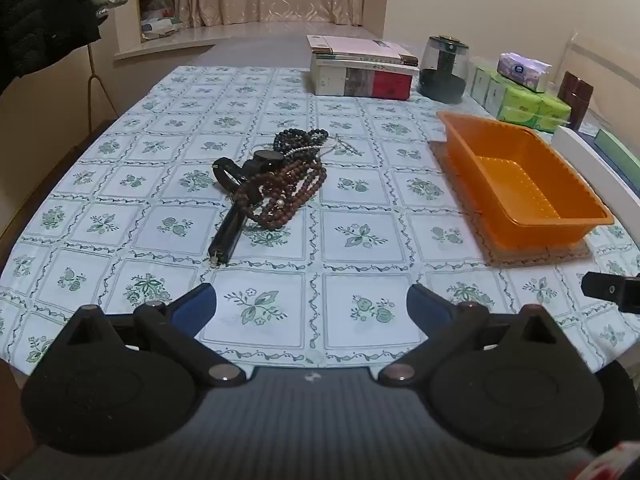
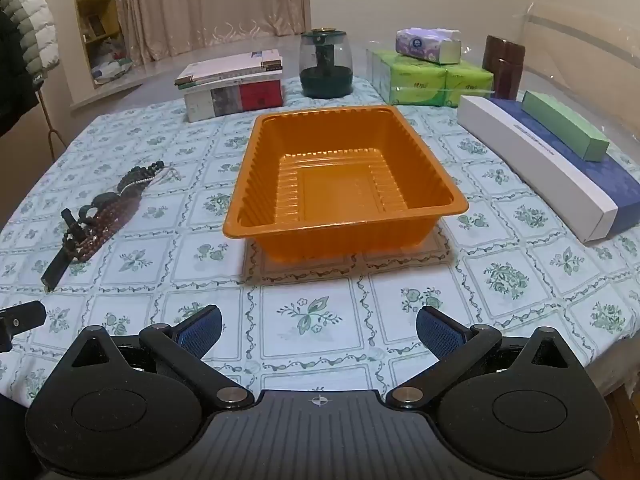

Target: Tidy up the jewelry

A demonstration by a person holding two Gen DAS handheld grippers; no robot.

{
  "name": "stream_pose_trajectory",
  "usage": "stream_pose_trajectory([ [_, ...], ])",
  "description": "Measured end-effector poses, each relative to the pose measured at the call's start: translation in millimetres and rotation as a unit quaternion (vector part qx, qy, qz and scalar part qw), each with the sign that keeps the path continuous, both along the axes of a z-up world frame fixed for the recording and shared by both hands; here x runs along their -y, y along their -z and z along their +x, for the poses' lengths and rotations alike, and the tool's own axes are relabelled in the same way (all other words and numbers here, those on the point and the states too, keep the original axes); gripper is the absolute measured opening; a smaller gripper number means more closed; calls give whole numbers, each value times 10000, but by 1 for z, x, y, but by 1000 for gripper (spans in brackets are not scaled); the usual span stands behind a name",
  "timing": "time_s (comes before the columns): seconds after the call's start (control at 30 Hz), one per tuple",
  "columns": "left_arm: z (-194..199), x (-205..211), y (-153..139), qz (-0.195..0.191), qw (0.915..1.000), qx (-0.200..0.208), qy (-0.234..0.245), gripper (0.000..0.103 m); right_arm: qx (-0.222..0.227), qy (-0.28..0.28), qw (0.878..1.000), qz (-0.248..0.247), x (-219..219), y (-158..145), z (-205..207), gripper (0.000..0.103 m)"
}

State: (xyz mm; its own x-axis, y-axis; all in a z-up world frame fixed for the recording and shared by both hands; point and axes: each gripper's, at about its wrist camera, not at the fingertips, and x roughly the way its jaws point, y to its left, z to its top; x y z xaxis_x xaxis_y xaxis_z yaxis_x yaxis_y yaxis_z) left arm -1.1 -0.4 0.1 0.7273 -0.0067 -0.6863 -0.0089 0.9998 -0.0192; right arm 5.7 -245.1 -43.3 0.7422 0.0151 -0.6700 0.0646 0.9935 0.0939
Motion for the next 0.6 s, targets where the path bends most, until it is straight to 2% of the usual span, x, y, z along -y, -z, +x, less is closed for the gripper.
stream_pose_trajectory([
  [0.6,3,0,-3,-101,9999,-37,44,101,32,40,10000,-22,1,-4,1,103],
])
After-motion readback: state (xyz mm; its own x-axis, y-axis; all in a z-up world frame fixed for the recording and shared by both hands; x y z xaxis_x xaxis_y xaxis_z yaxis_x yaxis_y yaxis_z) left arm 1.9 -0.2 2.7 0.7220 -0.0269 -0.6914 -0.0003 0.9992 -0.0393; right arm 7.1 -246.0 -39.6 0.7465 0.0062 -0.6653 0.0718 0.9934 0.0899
